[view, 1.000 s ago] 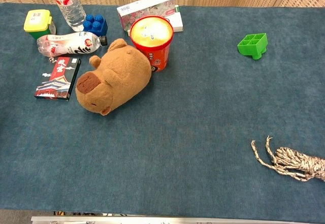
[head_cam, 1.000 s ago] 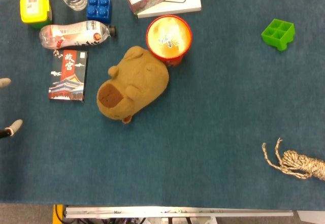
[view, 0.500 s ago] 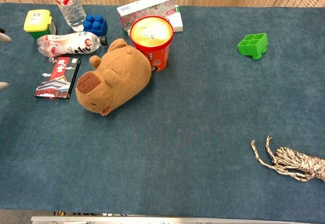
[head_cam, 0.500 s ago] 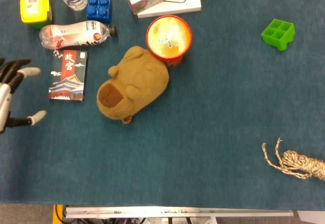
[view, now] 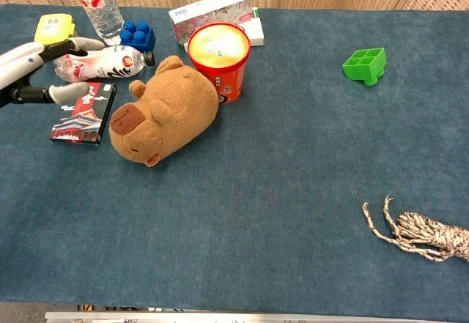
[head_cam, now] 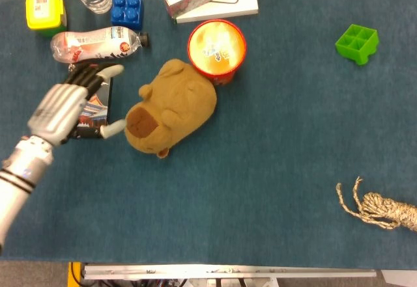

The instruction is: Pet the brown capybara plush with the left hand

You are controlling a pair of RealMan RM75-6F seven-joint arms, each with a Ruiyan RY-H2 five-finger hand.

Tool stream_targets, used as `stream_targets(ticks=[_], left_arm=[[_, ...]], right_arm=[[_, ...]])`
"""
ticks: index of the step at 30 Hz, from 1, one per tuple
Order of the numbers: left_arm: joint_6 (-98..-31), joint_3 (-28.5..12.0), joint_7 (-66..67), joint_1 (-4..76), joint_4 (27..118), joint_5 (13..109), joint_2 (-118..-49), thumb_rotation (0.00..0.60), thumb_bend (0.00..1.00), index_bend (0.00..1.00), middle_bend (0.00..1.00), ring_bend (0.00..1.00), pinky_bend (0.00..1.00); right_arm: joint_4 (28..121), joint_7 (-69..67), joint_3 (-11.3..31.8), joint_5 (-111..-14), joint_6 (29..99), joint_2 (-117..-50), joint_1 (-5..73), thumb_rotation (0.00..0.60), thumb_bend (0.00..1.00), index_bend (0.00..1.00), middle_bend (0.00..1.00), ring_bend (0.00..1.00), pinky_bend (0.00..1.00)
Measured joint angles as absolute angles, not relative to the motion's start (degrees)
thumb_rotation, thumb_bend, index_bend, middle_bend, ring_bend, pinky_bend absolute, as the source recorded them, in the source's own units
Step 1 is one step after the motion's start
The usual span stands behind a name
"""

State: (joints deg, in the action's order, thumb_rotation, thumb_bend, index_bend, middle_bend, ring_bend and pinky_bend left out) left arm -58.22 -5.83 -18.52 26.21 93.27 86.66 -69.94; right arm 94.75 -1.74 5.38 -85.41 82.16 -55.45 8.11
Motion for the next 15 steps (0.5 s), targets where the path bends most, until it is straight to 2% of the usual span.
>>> stream_targets(ticks=[6,15], left_arm=[[-55.4,-6.7,-20.7,30.2,90.1,86.2,-73.7,0.022,0.07,0.00,0.00,0.01,0.00],[-52.8,-7.9,-18.1,33.3,88.4,82.3,-77.1,0.016,0.07,0.00,0.00,0.00,0.00]], right_arm=[[94.5,-2.0,5.1,-85.1,82.0,-55.4,7.8,0.600,0.19,0.27,0.33,0.19,0.20],[94.1,-2.6,4.9,-84.9,82.0,-55.5,7.5,0.600,0.19,0.27,0.33,0.19,0.20]])
